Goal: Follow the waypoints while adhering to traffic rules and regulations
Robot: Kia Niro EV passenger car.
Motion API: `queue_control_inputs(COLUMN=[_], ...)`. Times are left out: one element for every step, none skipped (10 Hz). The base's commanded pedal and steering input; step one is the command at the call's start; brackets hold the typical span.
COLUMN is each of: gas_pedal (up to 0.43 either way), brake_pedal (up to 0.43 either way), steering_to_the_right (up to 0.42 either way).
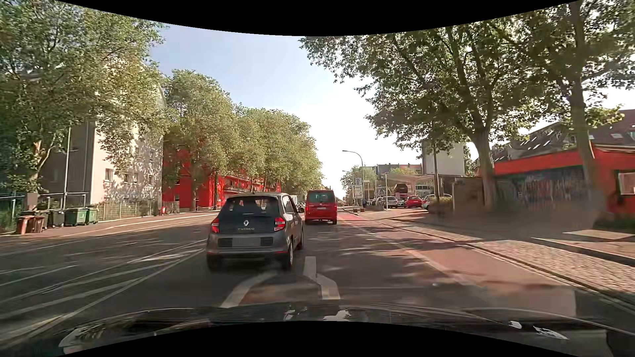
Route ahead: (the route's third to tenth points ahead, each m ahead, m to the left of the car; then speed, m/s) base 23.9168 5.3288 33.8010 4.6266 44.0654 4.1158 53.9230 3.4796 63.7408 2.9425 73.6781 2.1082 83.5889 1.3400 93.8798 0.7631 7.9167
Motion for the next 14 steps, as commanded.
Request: queue_control_inputs(gas_pedal=[0.189,0.189,0.197,0.197,0.197,0.197,0.197,0.197,0.197,0.197,0.189,0.189,0.189,0.177], brake_pedal=[0.000,0.000,0.000,0.000,0.000,0.000,0.000,0.000,0.000,0.000,0.000,0.000,0.000,0.000], steering_to_the_right=[-0.010,-0.010,-0.011,-0.011,-0.012,-0.012,-0.011,-0.012,-0.013,-0.013,-0.013,-0.012,-0.012,-0.011])
